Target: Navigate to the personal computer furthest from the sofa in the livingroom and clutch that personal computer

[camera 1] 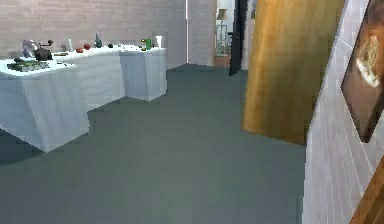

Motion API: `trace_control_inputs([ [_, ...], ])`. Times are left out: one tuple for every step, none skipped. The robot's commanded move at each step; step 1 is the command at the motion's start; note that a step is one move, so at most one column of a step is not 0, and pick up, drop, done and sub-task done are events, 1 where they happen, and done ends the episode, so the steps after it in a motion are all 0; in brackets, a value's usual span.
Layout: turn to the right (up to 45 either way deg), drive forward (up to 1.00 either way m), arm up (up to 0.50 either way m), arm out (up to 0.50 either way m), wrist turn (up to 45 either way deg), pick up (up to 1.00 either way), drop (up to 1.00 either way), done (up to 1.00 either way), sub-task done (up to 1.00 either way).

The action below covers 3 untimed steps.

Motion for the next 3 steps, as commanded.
trace_control_inputs([
  [0.0,1.0,0.0,0.0,0.0,0.0,0.0,0.0,0.0],
  [0.0,1.0,0.0,0.0,0.0,0.0,0.0,0.0,0.0],
  [3.0,0.0,0.0,0.0,0.0,0.0,0.0,0.0,0.0],
])
